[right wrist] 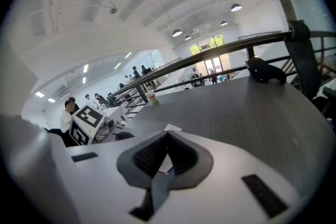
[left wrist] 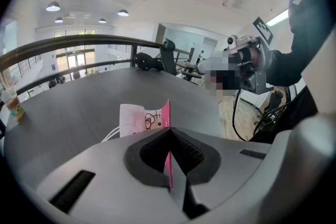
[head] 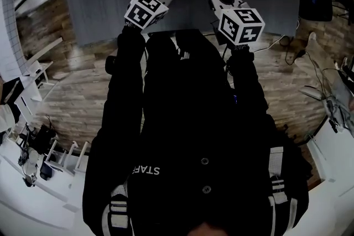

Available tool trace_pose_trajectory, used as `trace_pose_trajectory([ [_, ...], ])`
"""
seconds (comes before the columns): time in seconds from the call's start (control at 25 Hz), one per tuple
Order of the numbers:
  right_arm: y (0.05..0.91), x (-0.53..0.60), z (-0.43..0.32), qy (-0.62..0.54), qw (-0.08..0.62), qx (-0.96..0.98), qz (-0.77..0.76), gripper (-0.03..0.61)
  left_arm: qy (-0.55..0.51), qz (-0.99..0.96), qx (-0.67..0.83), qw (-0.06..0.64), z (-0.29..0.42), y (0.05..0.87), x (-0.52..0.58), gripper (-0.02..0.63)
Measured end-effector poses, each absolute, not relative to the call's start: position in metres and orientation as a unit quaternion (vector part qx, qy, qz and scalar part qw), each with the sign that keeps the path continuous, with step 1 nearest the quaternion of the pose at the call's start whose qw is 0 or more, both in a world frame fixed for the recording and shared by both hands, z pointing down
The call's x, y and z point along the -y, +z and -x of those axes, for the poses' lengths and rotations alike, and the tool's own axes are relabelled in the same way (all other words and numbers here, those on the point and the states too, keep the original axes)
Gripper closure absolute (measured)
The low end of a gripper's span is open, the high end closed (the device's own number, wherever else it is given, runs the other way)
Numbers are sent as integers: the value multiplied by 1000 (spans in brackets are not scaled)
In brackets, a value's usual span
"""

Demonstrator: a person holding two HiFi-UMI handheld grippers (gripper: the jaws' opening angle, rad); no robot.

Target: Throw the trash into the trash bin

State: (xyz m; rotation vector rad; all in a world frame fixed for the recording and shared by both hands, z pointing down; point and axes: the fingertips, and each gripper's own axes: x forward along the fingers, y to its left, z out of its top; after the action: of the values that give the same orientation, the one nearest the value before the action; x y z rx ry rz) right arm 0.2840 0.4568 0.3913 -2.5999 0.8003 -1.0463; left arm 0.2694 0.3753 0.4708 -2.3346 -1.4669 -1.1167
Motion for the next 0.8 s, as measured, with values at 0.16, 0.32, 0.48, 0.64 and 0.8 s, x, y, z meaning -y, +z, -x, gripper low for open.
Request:
trace_pose_trajectory([
  [0.16, 387, -457, -280, -352, 115, -278, 886, 563, -359, 806, 466, 66, -269, 451, -364, 609],
  [0.32, 381, -444, -278, -347, 109, -295, 883, 563, -341, 836, 429, 29, -268, 430, -344, 609],
  [0.48, 374, -427, -276, -340, 103, -317, 879, 563, -322, 863, 388, 0, -264, 408, -324, 609],
  [0.64, 366, -394, -272, -335, 95, -352, 869, 563, -308, 887, 345, -16, -254, 396, -292, 609],
  [0.8, 361, -340, -264, -337, 81, -398, 850, 563, -291, 913, 286, -30, -241, 385, -238, 609],
])
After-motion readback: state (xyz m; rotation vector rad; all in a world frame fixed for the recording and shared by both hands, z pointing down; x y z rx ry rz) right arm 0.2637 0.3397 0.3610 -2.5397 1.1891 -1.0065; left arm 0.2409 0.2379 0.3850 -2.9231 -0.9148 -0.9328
